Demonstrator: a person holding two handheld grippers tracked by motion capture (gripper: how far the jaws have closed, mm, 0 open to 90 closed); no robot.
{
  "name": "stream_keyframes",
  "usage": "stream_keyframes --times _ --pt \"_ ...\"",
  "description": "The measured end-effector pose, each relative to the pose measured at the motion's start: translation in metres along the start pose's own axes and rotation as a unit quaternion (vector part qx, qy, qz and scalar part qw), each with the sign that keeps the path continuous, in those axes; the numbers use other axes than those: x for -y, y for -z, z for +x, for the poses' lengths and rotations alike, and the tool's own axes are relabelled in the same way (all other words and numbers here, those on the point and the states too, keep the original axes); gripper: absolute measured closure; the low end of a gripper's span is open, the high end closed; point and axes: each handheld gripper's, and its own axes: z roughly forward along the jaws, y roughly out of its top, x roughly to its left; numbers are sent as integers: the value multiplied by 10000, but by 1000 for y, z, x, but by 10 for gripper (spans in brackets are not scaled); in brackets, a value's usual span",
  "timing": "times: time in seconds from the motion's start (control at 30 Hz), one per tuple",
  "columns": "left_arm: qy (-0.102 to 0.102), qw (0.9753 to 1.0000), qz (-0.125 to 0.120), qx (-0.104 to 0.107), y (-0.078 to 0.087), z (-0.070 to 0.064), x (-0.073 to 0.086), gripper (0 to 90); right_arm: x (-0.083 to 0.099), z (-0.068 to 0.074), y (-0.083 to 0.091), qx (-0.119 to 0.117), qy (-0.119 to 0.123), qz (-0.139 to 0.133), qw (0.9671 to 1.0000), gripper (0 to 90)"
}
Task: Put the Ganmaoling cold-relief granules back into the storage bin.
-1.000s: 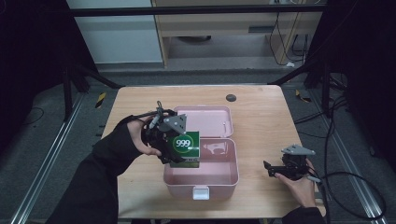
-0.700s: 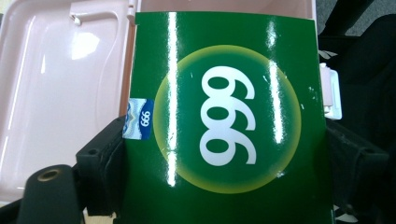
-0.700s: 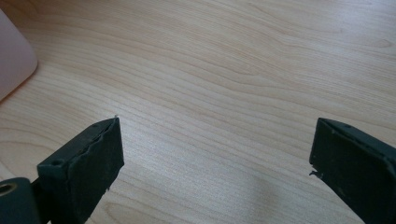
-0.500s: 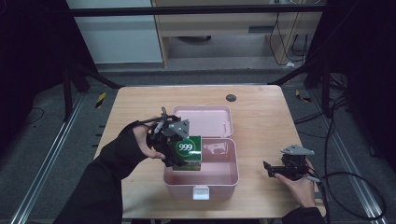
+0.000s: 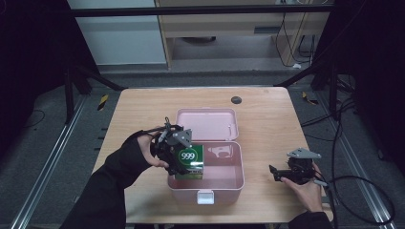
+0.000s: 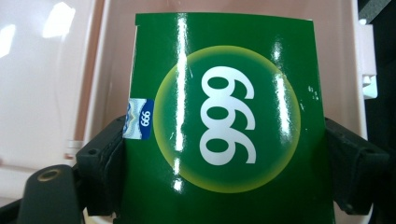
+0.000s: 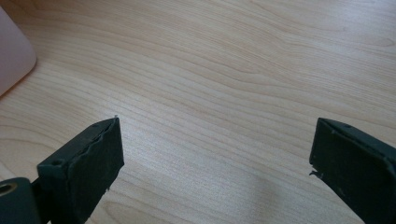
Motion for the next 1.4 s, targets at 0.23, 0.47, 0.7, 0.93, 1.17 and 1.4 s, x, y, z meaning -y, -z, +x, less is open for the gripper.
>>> stream_keyframes --times 0.23,0.47,0.7,0.93,1.17,1.4 --pt "55 10000 54 47 -10 0 8 152 0 0 0 -8 13 15 10000 32" --pt "99 9999 41 70 -18 -1 14 152 0 1 0 -17 5 20 10000 32" --pt "96 9999 6 83 -24 -2 18 152 0 1 0 -14 19 22 10000 32" --pt "73 9999 2 79 -29 -3 22 143 0 1 0 -15 27 23 10000 30" --pt "117 9998 157 75 -32 -3 24 133 0 0 0 -14 25 23 10000 29" --pt "157 9997 147 99 -30 -3 22 123 0 0 0 -5 24 27 10000 27"
